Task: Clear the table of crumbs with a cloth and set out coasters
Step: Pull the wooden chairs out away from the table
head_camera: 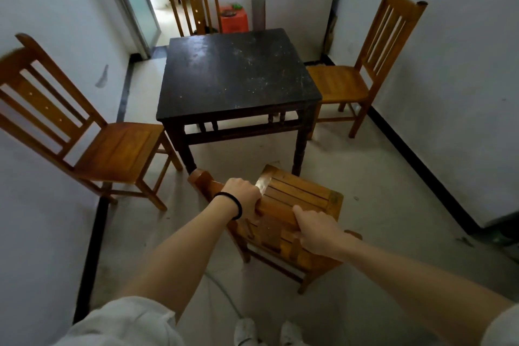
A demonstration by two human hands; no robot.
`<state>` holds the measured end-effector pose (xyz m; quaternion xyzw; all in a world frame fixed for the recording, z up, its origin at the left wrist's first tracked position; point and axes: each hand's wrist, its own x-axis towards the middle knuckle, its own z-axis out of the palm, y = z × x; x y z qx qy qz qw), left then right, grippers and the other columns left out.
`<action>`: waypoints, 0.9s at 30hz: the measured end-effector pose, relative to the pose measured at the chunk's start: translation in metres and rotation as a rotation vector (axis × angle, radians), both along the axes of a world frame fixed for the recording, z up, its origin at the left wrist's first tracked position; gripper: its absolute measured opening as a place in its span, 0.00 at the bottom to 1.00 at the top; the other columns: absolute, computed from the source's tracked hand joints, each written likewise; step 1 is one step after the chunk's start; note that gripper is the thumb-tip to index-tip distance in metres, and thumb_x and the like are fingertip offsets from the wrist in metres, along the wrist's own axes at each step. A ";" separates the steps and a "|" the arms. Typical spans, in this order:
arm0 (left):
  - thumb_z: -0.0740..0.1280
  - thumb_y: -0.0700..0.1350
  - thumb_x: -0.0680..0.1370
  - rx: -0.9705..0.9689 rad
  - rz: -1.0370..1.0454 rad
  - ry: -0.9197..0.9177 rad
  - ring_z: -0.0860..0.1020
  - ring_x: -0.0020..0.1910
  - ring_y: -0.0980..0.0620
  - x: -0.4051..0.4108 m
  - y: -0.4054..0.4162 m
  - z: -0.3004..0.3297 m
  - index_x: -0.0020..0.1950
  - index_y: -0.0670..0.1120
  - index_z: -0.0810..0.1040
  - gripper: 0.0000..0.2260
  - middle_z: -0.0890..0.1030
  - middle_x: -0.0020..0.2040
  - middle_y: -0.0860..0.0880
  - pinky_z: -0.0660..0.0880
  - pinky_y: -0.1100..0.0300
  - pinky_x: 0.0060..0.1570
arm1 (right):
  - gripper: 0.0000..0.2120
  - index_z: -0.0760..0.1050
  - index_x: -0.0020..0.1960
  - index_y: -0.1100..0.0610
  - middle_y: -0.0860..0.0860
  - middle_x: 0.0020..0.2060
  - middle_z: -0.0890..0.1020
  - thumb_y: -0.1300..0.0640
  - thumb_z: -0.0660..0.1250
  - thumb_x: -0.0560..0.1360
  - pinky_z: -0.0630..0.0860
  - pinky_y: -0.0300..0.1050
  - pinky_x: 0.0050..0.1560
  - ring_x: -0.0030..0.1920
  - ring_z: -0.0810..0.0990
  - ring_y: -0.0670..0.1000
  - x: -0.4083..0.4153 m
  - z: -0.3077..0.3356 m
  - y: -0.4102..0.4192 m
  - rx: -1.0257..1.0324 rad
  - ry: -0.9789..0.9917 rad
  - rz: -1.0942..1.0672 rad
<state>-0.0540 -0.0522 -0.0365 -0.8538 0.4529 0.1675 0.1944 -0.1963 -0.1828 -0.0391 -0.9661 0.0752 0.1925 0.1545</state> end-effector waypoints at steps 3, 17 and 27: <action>0.65 0.65 0.71 -0.014 0.024 -0.019 0.79 0.45 0.47 0.000 0.004 -0.001 0.48 0.47 0.77 0.22 0.80 0.45 0.48 0.71 0.56 0.40 | 0.14 0.63 0.59 0.54 0.53 0.52 0.78 0.52 0.61 0.77 0.76 0.51 0.48 0.49 0.78 0.55 0.003 -0.004 -0.002 -0.003 -0.030 0.048; 0.64 0.66 0.71 -0.237 0.326 -0.051 0.79 0.44 0.49 0.022 -0.007 -0.009 0.46 0.47 0.78 0.22 0.80 0.42 0.50 0.74 0.57 0.43 | 0.17 0.63 0.61 0.52 0.51 0.54 0.74 0.55 0.64 0.74 0.71 0.45 0.44 0.52 0.75 0.53 0.070 -0.004 -0.051 -0.202 -0.236 0.224; 0.63 0.66 0.71 -0.302 0.431 0.089 0.78 0.41 0.49 0.030 -0.048 -0.020 0.46 0.50 0.78 0.20 0.80 0.41 0.50 0.77 0.55 0.43 | 0.20 0.64 0.65 0.52 0.50 0.59 0.74 0.53 0.64 0.75 0.69 0.49 0.59 0.59 0.73 0.53 0.082 -0.010 -0.103 -0.308 -0.328 0.204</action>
